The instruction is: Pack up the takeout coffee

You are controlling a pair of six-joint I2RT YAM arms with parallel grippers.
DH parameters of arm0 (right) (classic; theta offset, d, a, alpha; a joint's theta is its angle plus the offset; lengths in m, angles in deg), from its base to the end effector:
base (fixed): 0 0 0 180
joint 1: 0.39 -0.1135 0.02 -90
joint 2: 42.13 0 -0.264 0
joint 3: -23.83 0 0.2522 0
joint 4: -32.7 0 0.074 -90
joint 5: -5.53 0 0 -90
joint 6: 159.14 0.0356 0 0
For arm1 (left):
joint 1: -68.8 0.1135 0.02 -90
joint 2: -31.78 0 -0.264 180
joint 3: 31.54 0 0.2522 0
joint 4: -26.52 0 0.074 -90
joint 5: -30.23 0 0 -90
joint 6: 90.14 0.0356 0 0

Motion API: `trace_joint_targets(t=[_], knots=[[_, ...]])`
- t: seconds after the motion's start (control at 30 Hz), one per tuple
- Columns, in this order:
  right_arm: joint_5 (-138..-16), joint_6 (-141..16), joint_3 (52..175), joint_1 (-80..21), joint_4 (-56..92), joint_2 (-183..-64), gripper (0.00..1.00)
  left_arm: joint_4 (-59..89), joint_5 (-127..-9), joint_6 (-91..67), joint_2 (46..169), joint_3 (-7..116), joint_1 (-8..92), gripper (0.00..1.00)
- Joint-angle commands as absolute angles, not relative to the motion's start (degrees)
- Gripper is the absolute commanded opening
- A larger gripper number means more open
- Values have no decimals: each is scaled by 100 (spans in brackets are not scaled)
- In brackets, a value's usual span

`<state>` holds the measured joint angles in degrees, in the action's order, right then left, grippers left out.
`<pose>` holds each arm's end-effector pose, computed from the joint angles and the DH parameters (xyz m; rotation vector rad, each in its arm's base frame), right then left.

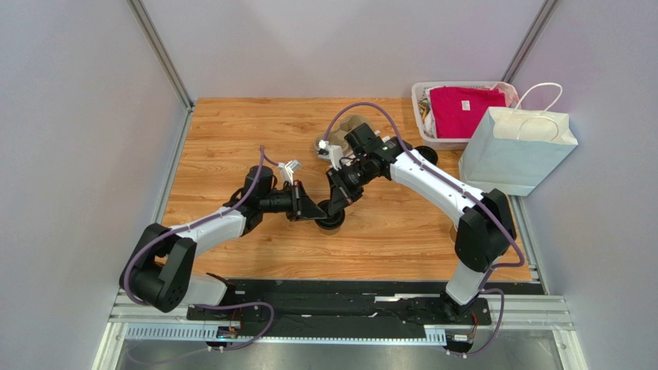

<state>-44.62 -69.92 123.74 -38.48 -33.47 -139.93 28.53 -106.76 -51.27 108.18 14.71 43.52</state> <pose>0.2631 0.2352 0.2932 -1.1185 2.4878 1.1338 0.2264 -0.1357 0.1971 0.0679 2.3230 -1.6017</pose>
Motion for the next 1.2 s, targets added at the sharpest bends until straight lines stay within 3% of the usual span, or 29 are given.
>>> trace_joint_targets(t=[0.0,1.17], knots=[[-3640,-6519,12206,-3810,-2765,-14381,0,3219,-10855,-4997,11105,1834,4322,0],[-3297,-6185,11248,-2913,-1930,-16148,0,3316,-11207,-5094,13109,1842,4595,0]])
